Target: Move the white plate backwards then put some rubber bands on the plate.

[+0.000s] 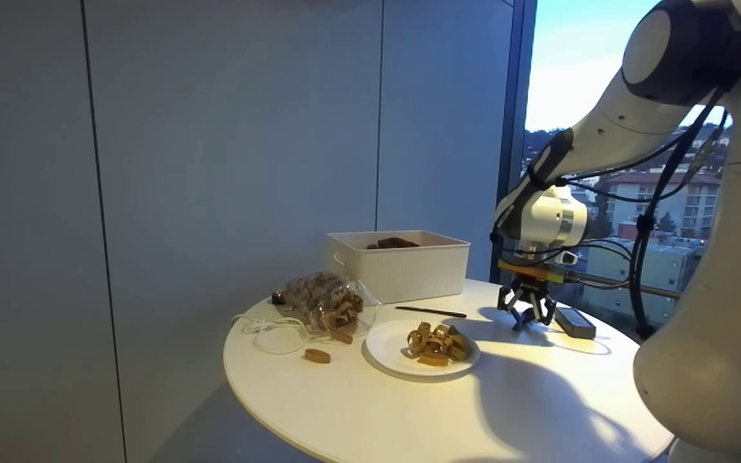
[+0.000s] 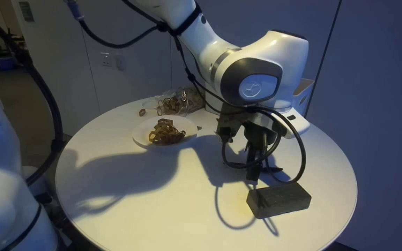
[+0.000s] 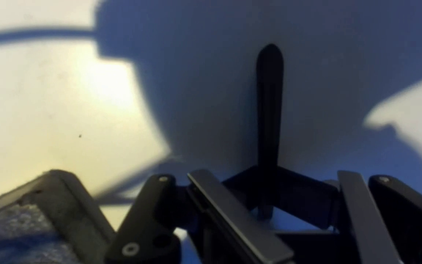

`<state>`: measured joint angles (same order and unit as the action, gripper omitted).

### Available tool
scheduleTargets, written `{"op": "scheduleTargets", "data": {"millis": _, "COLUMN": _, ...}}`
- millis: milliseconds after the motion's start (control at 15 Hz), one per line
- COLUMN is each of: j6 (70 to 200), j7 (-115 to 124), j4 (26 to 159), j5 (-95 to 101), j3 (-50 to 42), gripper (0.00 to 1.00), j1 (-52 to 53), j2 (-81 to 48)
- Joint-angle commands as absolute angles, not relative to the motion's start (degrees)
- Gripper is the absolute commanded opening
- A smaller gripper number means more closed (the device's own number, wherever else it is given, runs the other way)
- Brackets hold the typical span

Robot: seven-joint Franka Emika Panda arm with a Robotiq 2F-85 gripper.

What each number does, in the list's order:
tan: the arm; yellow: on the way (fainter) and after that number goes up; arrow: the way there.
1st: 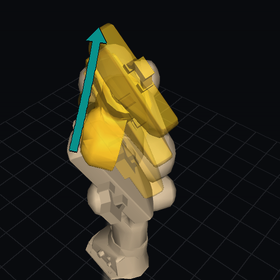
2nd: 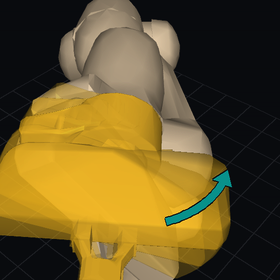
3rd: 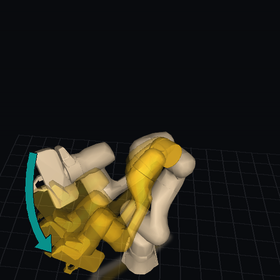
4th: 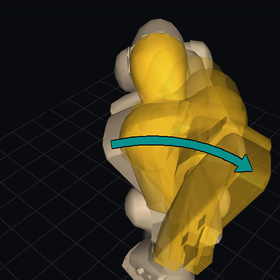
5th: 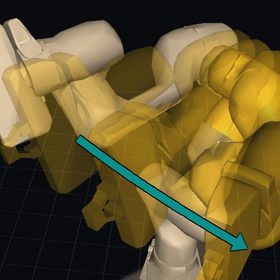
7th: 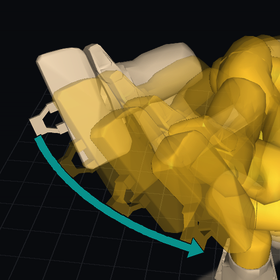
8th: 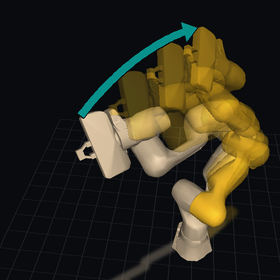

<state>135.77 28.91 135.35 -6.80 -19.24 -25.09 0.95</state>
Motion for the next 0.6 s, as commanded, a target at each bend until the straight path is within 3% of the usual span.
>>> {"op": "scheduleTargets", "data": {"millis": 0, "j6": 137.06, "j7": 30.88, "j4": 136.27, "j5": -1.04, "j3": -19.40, "gripper": 0.05, "j1": -23.16, "j2": 1.70}}
{"op": "scheduleTargets", "data": {"millis": 533, "j6": 136.26, "j7": 48.57, "j4": 138.92, "j5": 39.04, "j3": -17.65, "gripper": 0.06, "j1": -21.66, "j2": 7.53}}
